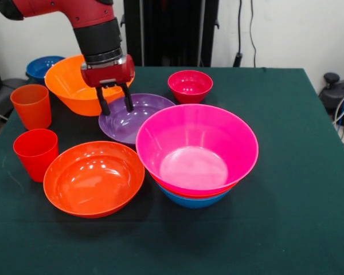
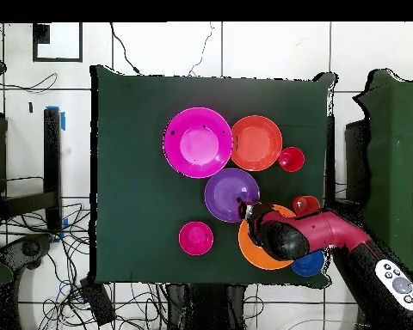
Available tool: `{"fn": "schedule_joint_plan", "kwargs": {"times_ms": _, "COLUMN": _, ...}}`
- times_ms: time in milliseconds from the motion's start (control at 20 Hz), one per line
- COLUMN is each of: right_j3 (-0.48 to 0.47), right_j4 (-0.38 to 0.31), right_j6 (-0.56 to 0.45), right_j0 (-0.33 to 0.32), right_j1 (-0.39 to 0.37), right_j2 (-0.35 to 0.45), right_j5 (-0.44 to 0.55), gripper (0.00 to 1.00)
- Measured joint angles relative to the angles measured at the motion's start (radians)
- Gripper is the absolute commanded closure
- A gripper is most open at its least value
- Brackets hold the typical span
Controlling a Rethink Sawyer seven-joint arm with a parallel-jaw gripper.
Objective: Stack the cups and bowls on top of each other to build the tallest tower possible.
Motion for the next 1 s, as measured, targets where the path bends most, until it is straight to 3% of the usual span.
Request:
{"fn": "schedule_joint_plan", "kwargs": {"times_ms": 550, "right_j3": -0.001, "right_j4": 0.026, "right_j6": -0.005, "right_j0": 0.000, "right_j1": -0.028, "right_j2": 0.000, "right_j5": 0.000, "gripper": 0.00}}
{"fn": "schedule_joint_plan", "kwargs": {"times_ms": 1000, "right_j3": 0.015, "right_j4": 0.112, "right_j6": -0.005, "right_j0": 0.000, "right_j1": -0.179, "right_j2": 0.015, "right_j5": 0.000, "gripper": 0.00}}
